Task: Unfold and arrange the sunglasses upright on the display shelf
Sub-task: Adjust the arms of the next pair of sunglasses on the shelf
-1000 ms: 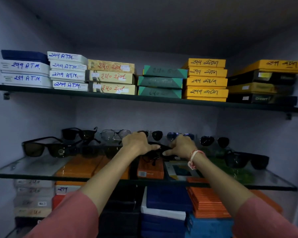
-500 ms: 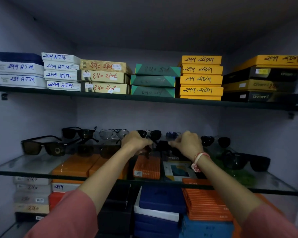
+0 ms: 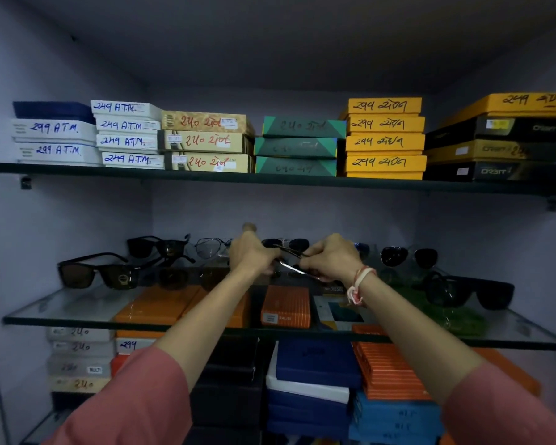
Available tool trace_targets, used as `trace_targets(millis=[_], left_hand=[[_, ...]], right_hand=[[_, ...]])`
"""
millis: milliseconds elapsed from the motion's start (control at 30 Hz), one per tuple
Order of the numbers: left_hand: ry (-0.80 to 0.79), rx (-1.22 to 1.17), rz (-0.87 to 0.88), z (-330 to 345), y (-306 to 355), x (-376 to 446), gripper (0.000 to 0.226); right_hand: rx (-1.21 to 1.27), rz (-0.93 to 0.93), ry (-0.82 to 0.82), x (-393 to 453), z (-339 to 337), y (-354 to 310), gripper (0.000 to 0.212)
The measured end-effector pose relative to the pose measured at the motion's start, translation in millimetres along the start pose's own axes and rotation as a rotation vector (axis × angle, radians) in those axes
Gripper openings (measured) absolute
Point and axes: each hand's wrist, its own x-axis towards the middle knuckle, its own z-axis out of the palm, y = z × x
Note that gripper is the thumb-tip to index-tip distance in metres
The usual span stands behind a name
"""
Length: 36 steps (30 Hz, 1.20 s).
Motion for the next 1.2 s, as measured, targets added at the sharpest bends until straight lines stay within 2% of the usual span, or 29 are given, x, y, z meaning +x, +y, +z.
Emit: trace_targets(millis=[33, 100, 233, 333, 467, 667, 800, 933, 1000, 1200], left_hand=[[0.021, 0.092, 0.084, -5, -1, 2, 0.031], [0.021, 0.291, 0.215, -12, 1, 3, 0.03], [-0.043, 0.428, 0.22, -18, 8, 2, 0.038], [-0.101, 0.406, 0.198, -20, 8, 6, 0.036], [-0.095, 0.44, 0.146, -24, 4, 14, 0.032], [-0.174, 0.402, -0.027, -34, -9, 24, 0.028], [-0.209, 0.516, -0.031, -34, -10, 25, 0.02], [-0.186, 0.656, -0.017, -31, -11, 25, 0.024], [-0.153, 0.707, -0.011, -29, -10, 25, 0.028], [-0.112, 0.733, 0.02, -25, -9, 25, 0.029]], right_hand=[[-0.012, -0.028, 0.025, 0, -1, -1, 0.02], [-0.035, -0.061, 0.098, -1, -4, -3, 0.026], [-0.105, -0.062, 0.319, -2, -9, -8, 0.051], [-0.075, -0.071, 0.404, -2, -9, -7, 0.037], [-0.129, -0.012, 0.393, 2, -8, -7, 0.024], [-0.144, 0.072, 0.31, 7, -8, 0, 0.035], [-0.184, 0.098, 0.261, 8, 0, -1, 0.035], [-0.19, 0.1, 0.244, 12, 5, 1, 0.027], [-0.197, 0.097, 0.26, 14, 8, 2, 0.031], [-0.209, 0.074, 0.246, 17, 13, 6, 0.028]])
